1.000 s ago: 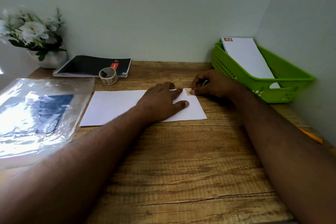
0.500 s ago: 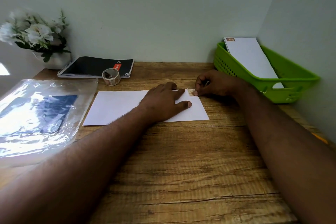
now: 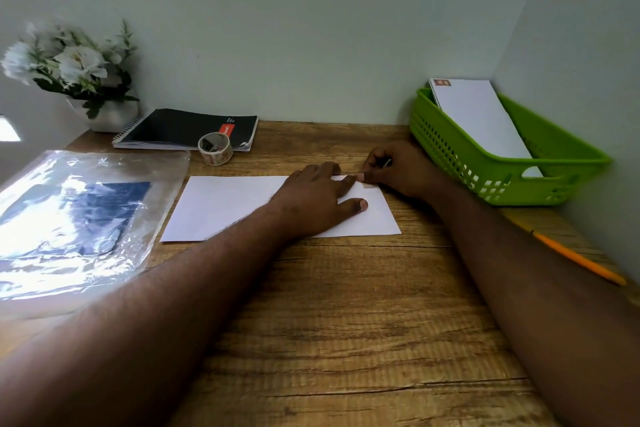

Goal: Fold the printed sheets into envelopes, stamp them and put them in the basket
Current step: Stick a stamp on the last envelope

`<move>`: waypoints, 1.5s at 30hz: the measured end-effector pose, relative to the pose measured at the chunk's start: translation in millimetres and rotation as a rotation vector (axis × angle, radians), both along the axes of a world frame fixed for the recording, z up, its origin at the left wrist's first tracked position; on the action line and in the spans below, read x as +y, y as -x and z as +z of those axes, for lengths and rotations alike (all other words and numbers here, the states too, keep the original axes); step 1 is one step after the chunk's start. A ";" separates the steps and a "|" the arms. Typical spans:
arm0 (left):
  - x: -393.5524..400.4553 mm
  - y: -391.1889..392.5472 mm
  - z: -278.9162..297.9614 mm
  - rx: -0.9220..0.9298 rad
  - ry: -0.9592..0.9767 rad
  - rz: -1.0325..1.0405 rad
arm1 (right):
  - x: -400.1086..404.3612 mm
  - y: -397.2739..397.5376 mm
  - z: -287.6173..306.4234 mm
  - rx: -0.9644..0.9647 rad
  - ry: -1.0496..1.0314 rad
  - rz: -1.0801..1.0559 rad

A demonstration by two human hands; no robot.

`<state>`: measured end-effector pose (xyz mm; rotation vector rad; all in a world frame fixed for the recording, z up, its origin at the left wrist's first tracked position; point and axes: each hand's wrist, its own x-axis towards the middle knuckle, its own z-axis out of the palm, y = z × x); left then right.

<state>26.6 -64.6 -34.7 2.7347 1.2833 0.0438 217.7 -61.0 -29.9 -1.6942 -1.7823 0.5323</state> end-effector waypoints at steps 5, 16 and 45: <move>-0.1 0.4 -0.5 0.000 -0.016 -0.007 | 2.8 1.1 -6.5 -0.042 -0.058 -0.046; 1.6 1.2 -4.0 -0.044 -0.014 -0.008 | -15.1 -20.9 10.5 0.063 0.088 0.143; 2.0 2.0 -2.4 -0.058 0.011 0.010 | -8.3 -11.4 29.6 -0.467 0.054 0.283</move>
